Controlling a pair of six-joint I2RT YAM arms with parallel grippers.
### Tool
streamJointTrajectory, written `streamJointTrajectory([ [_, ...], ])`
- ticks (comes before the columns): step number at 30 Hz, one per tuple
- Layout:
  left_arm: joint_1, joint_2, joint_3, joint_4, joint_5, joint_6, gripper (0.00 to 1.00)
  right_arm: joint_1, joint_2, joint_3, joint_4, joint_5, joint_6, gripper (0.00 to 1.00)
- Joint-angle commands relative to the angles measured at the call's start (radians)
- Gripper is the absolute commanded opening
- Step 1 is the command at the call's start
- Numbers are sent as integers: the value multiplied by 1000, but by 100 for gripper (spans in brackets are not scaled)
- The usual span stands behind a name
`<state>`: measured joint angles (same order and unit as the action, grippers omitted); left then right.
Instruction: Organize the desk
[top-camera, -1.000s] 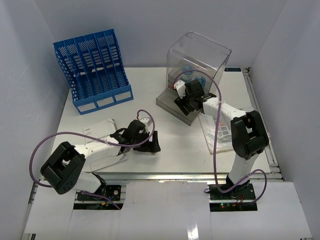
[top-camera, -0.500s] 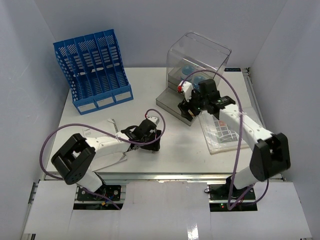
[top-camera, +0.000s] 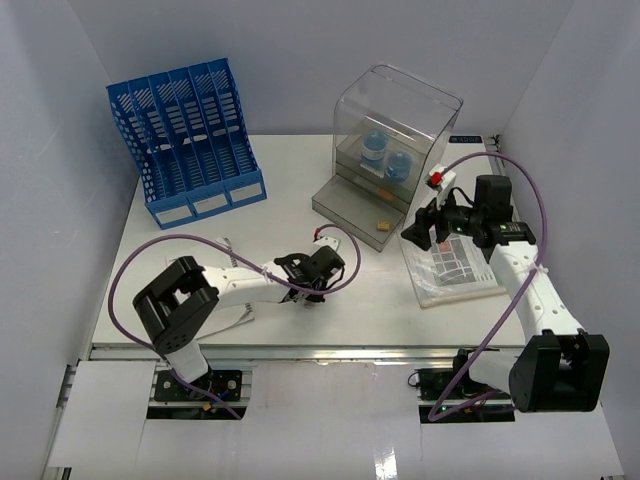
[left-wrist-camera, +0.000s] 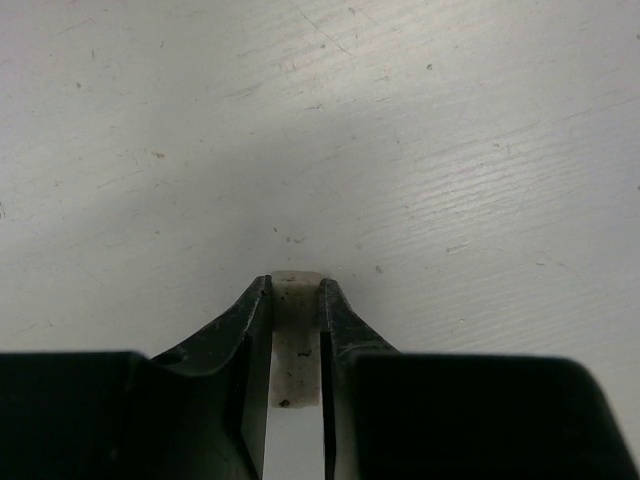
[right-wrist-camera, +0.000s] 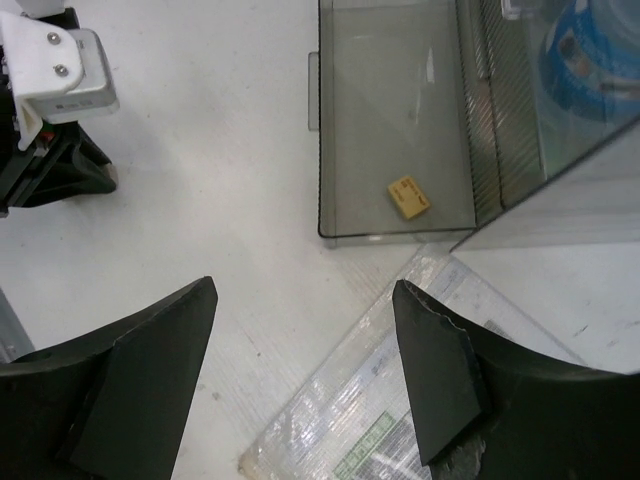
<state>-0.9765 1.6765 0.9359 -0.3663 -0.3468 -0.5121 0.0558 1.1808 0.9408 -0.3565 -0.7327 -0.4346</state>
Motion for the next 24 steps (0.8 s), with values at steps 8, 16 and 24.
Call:
streamJointTrajectory([
  [8,296,-50,118,444,506,-261,10,-228,-133,-149,160,-271,94,76],
  [16,385,277,473,603,588,-470,12,-252,-155,-160,177,-256,97,76],
  [24,386,465,715,476,554,-476,54,-255,-148,-155,155,-265,75,76],
])
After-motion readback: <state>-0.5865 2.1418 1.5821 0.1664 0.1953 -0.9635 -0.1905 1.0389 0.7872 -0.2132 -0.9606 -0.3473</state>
